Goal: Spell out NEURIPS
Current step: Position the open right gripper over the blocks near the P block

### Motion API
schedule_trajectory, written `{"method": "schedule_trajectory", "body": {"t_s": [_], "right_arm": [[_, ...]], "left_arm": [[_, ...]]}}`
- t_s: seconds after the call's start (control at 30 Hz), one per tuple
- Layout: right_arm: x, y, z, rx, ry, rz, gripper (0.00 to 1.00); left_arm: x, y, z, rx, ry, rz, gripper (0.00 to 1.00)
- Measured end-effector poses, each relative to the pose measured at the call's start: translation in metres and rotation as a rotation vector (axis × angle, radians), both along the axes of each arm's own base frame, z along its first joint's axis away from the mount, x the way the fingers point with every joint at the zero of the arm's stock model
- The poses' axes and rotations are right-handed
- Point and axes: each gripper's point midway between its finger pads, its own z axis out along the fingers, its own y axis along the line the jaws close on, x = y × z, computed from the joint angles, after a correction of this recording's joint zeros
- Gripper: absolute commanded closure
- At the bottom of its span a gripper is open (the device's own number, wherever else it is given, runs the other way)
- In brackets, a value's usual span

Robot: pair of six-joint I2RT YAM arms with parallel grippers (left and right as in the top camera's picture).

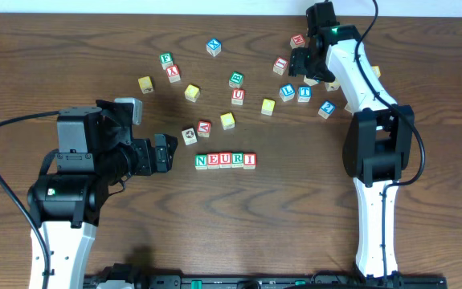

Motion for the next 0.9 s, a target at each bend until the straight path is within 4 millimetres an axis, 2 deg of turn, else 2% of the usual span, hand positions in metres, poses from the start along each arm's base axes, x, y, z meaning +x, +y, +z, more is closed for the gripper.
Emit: {"method": "schedule_trajectory", "body": {"t_s": [0.53,0.67,0.9], "right_arm": [[0.002,0.006,0.002,0.034,-0.009,0.006,0.28],[0.006,0.010,0.013,0.054,-0.024,0.010,0.27],[0.014,0.016,0.045,0.066,-0.068,0.020,0.28]], "left_arm": [[0.000,0.000,0.000,0.000,0.000,0.000,0.02],[0.000,0.000,0.000,0.000,0.000,0.000,0.02],[0.000,0.000,0.000,0.000,0.000,0.000,0.02]]}}
